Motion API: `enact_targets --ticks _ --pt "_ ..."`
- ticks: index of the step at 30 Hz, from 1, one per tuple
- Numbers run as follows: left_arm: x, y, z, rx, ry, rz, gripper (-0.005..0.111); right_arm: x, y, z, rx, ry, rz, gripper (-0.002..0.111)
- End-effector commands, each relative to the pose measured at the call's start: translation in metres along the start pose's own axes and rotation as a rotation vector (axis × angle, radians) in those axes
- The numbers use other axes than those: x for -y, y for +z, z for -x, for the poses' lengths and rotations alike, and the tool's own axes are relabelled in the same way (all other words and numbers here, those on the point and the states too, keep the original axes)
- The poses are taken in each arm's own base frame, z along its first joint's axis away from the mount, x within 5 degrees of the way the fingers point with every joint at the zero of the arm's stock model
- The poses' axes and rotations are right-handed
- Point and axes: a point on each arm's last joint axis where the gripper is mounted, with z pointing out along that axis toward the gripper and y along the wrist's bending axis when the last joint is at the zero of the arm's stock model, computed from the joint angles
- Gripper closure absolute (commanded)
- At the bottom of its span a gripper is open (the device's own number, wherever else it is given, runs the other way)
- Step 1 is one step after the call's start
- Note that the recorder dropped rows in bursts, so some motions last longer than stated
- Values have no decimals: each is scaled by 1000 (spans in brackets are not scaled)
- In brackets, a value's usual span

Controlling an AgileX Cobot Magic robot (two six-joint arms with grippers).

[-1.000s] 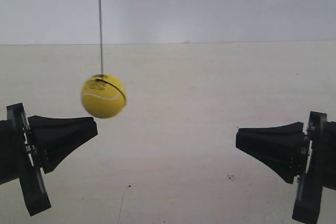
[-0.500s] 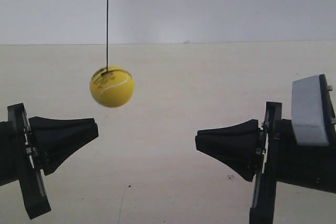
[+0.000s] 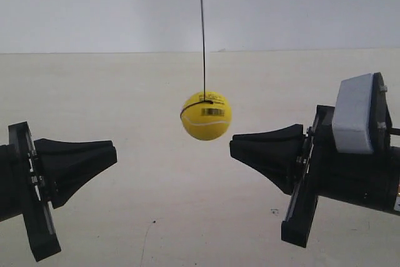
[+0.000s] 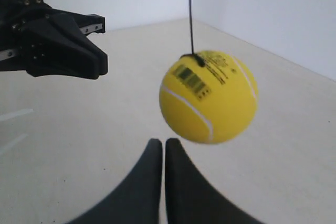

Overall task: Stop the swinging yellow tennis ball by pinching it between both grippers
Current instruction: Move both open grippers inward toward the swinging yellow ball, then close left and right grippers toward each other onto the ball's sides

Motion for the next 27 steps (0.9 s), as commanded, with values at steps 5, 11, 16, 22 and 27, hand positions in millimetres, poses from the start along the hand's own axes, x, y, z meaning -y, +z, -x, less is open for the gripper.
enact_targets --ticks 5,11,16,22,27 --pt "1 1 1 8 8 -17 102 1 1 0 -2 -5 -1 108" --pt "2 1 1 5 -1 -26 102 -3 1 1 1 7 39 108" --pt "15 7 1 2 9 -101 102 -11 0 2 19 23 124 108" --pt "26 12 1 5 61 -169 102 -15 -1 0 -3 23 175 108" --pt "28 15 4 5 93 -220 102 -16 -1 1 0 22 179 108"
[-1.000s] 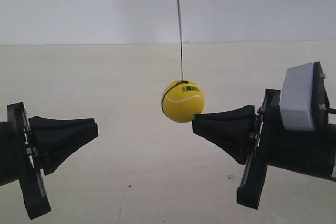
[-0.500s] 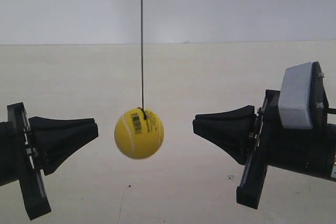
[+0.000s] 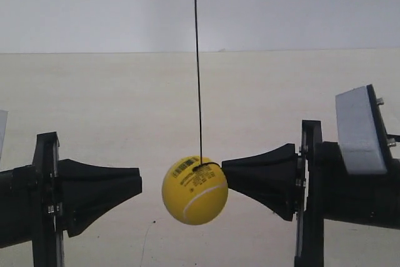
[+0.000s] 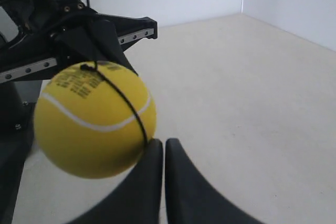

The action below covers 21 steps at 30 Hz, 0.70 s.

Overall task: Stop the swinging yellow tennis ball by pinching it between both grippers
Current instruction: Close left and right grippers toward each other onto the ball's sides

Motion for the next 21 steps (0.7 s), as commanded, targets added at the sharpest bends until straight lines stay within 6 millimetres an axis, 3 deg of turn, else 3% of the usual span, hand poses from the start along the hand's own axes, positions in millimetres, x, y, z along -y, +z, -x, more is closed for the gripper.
enact_targets --ticks 1,12,21 --pt "1 3 3 8 26 -41 102 -1 1 1 11 1 18 108" --pt "0 3 3 13 20 -27 102 -3 1 3 31 1 38 108" --pt "-14 13 5 22 19 -13 102 -1 1 4 40 -11 21 108"
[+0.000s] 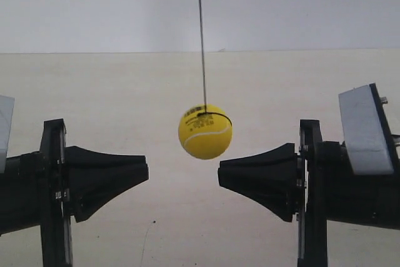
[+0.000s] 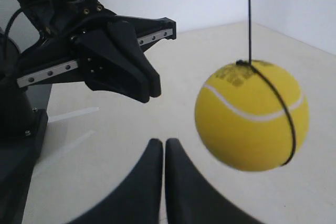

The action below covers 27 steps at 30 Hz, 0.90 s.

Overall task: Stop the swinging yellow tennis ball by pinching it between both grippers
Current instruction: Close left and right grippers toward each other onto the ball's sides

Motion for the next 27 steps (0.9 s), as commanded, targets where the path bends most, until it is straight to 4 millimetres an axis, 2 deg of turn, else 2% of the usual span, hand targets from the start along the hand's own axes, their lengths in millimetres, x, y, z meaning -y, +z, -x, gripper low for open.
enact_targets --ticks 1,6,12,27 --pt "-7 6 -3 0 -18 3 102 1 1 2 15 -21 -4 108" --pt "-11 11 -7 -17 -59 -10 102 1 1 2 14 -22 -5 108" --pt "-7 15 -6 -21 -54 -60 102 1 1 2 14 -22 -5 108" --pt "-7 15 -6 -20 -50 -60 102 1 1 1 9 -11 -3 108"
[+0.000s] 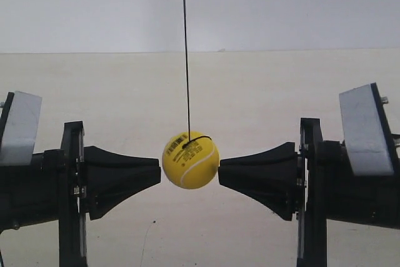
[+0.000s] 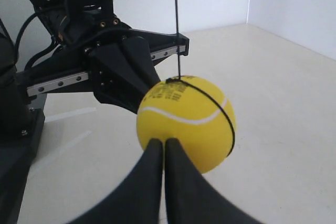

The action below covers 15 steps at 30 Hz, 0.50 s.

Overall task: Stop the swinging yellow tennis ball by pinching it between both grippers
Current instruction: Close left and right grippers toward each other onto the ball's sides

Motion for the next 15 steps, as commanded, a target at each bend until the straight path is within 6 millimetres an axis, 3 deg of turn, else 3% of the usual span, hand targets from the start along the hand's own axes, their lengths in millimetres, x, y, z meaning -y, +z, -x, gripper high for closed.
enact_targets --ticks 1,15 --pt "1 1 1 8 -6 -11 102 1 1 1 7 6 1 108" --pt "3 8 5 20 -12 -42 102 1 1 1 7 6 1 108"
